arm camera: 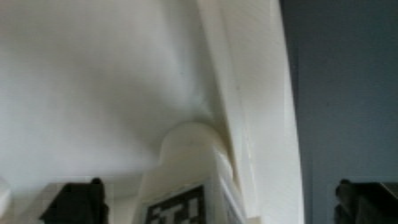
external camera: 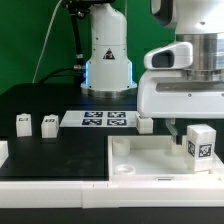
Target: Assemble one leg
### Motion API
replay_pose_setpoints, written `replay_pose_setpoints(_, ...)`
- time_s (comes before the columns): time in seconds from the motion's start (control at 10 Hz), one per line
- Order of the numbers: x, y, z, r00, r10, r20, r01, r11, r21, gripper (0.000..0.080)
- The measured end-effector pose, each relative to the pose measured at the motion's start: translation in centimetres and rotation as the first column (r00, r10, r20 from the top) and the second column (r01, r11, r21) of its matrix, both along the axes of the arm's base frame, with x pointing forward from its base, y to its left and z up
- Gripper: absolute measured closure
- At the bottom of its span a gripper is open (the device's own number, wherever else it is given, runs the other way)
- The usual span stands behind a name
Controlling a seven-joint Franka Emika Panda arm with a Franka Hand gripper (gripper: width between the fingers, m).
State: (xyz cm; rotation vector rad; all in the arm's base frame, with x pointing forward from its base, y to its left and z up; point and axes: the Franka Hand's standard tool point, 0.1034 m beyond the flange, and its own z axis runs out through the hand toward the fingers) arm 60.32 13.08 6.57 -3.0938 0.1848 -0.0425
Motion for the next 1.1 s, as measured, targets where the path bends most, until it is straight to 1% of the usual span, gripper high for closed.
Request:
replay_pose_setpoints(0.1, 0.07, -0.13, 0.35, 0.997, 0.067, -0.023, -0.068, 0.998, -0.008, 0.0151)
replay_pose_setpoints(0.3, 0.71, -0.39, 1.14, 0.957, 0.288, -0.022, -0.289, 0.957, -0.01, 0.0151)
replay_pose_setpoints(0.4, 0.94, -0.37, 1.3, 0.951, 0.309, -0.016, -0.309, 0.951, -0.008, 0.0151)
replay_pose_setpoints(0.6, 0.86, -0.38, 1.19, 0.952, 0.307, -0.018, -0.307, 0.952, -0.008, 0.0151)
replay_pose_setpoints(0.7, 0.86, -0.38, 1.19, 0.952, 0.307, -0.019, -0.307, 0.952, -0.008, 0.0278)
replay_pose_setpoints(0.8, 0.86, -0.39, 1.18, 0.952, 0.307, -0.019, -0.307, 0.952, -0.008, 0.0278)
replay_pose_setpoints(0.9, 0.85, -0.39, 1.17, 0.952, 0.307, -0.019, -0.307, 0.952, -0.008, 0.0416)
replay_pose_setpoints(1.0, 0.92, -0.75, 1.15, 0.953, 0.304, -0.02, -0.304, 0.953, -0.012, 0.0502)
replay_pose_setpoints(1.1, 0.92, -0.8, 1.13, 0.953, 0.303, -0.02, -0.303, 0.953, -0.012, 0.0502)
